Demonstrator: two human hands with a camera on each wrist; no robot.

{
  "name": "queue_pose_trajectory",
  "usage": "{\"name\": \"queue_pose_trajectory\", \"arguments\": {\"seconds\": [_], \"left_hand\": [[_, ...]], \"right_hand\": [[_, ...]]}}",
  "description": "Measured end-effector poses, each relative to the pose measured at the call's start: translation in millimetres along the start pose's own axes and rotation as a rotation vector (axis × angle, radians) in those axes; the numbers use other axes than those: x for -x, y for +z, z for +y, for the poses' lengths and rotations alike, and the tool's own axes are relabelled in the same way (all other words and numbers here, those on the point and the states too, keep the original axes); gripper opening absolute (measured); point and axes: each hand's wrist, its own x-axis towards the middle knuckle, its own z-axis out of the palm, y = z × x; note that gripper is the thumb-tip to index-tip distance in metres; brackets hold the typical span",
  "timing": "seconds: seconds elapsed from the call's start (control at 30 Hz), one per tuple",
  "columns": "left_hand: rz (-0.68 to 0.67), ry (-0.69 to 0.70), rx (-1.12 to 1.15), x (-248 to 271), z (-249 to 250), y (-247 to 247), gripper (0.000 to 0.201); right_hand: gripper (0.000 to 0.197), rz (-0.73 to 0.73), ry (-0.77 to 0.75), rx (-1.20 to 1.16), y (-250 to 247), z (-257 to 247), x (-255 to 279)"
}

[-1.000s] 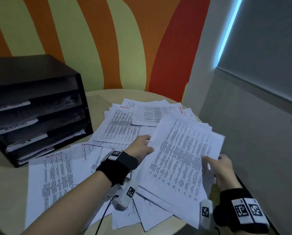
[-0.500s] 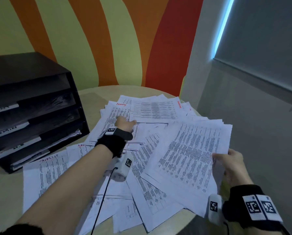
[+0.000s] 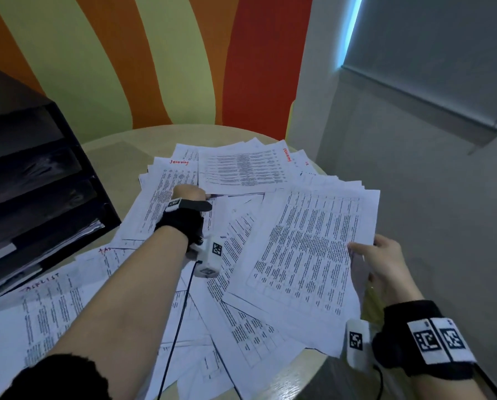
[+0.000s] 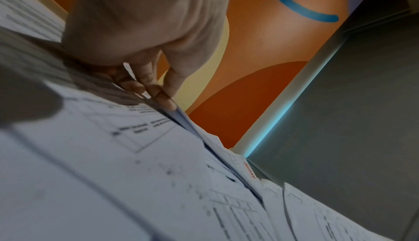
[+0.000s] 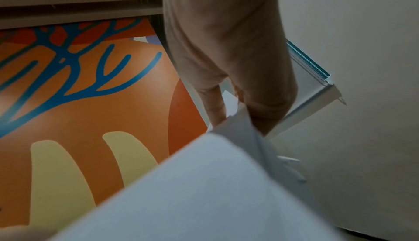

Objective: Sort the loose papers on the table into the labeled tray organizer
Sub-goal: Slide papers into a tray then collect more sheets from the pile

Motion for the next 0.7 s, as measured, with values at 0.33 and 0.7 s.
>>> {"name": "queue_pose_trajectory", "arguments": {"seconds": [0.33, 0.7], "left_hand": [[-0.447, -0.143, 0.208, 70.7, -14.1, -50.9, 0.013], [-0.178, 0.176, -0.083, 82.0, -11.4, -69.6, 0.036]], "right_hand": [[0.022, 0.073, 0.055, -0.017, -18.0, 2.0, -5.4], [0.03, 0.193, -0.033, -0.146, -43.9, -19.0, 9.0]]}}
